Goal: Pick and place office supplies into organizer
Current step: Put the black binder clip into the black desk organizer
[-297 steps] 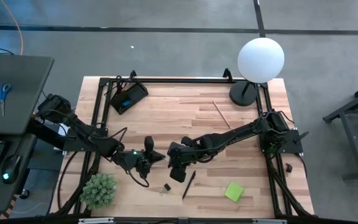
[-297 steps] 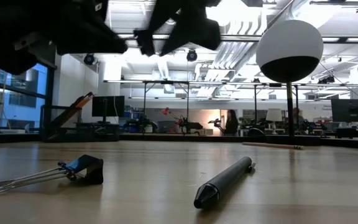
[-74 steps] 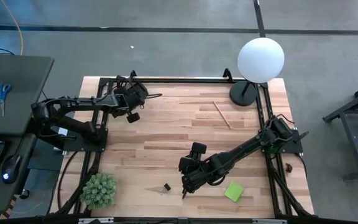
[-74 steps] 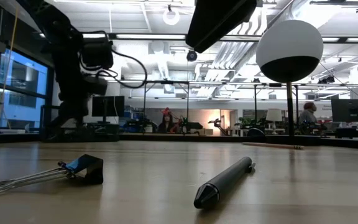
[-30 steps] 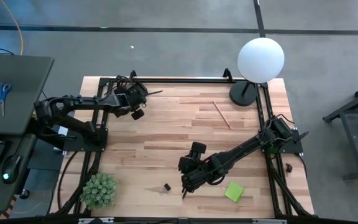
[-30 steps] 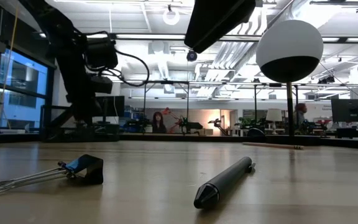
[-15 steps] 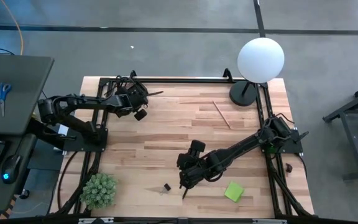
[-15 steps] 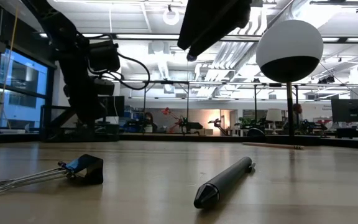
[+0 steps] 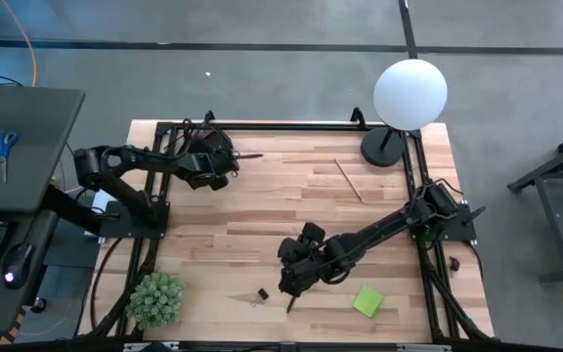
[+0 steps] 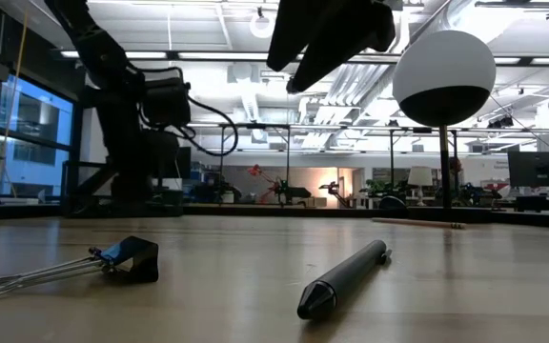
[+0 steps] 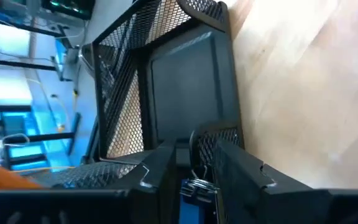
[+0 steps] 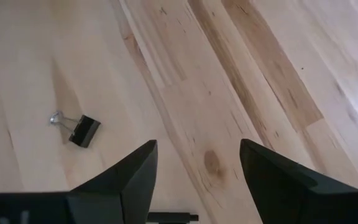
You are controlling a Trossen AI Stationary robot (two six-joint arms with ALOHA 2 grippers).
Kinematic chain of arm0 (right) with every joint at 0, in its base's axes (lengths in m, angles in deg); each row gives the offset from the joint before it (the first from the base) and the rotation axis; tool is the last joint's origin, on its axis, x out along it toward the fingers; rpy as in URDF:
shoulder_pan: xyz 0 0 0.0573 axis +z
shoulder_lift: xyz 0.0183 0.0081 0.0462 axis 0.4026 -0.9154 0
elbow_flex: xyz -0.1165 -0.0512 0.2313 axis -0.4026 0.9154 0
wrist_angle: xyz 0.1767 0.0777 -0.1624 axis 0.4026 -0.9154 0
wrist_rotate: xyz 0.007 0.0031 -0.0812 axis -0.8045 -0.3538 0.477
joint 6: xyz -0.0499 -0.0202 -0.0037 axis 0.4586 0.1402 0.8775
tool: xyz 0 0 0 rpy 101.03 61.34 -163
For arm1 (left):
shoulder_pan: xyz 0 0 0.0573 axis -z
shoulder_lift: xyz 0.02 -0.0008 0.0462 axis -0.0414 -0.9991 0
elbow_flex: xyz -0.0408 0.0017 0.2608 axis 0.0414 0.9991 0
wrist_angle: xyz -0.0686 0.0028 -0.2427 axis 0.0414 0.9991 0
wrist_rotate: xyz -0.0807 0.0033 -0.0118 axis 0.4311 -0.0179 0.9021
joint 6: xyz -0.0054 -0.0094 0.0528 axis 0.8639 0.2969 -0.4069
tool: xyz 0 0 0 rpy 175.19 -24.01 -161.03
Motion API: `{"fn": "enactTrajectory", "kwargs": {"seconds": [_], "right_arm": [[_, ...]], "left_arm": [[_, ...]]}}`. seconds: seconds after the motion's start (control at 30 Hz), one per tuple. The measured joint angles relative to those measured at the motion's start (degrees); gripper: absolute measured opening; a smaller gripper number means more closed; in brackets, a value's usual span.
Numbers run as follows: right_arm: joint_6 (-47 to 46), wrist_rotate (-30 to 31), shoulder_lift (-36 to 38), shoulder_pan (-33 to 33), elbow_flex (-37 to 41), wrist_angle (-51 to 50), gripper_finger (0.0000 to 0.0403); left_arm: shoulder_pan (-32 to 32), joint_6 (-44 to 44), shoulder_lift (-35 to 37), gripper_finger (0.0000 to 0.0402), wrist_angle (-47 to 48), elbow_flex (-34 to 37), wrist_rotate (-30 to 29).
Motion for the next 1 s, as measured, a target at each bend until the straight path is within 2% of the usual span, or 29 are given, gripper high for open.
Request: {"fn": "enactTrajectory", "kwargs": {"seconds": [0.17, 0.3, 0.47, 0.7, 0.83, 1.0], "right_arm": [[-1.47, -0.47, 0.0, -0.09, -0.02, 0.04, 0.022], [-1.47, -0.36, 0.0, 0.09, -0.02, 0.01, 0.022], [-1.02, 0.25, 0.0, 0.38, -0.02, -0.02, 0.022], [1.75, 1.17, 0.0, 2.37, -0.02, -0.36, 0.022], [3.08, 1.35, 0.0, 3.24, -0.02, -0.42, 0.022], [3.54, 3.13, 0.0, 3.74, -0.02, -0.76, 0.022]], "left_arm": [[3.51, 0.03, 0.16, 0.0097, 2.46, 0.11, -4.04], [5.73, 2.32, 0.16, 0.0097, 6.46, 0.09, -4.67], [5.59, 6.8, 0.31, 0.0097, 8.51, -0.04, -1.35], [5.2, 6.42, 0.37, 0.0097, 8.03, 0.02, -0.17], [4.52, 4.65, 0.47, 0.0097, 6.8, 0.07, 2.59], [4.9, 4.41, 0.52, 0.0097, 5.93, 0.22, 0.15]]}}
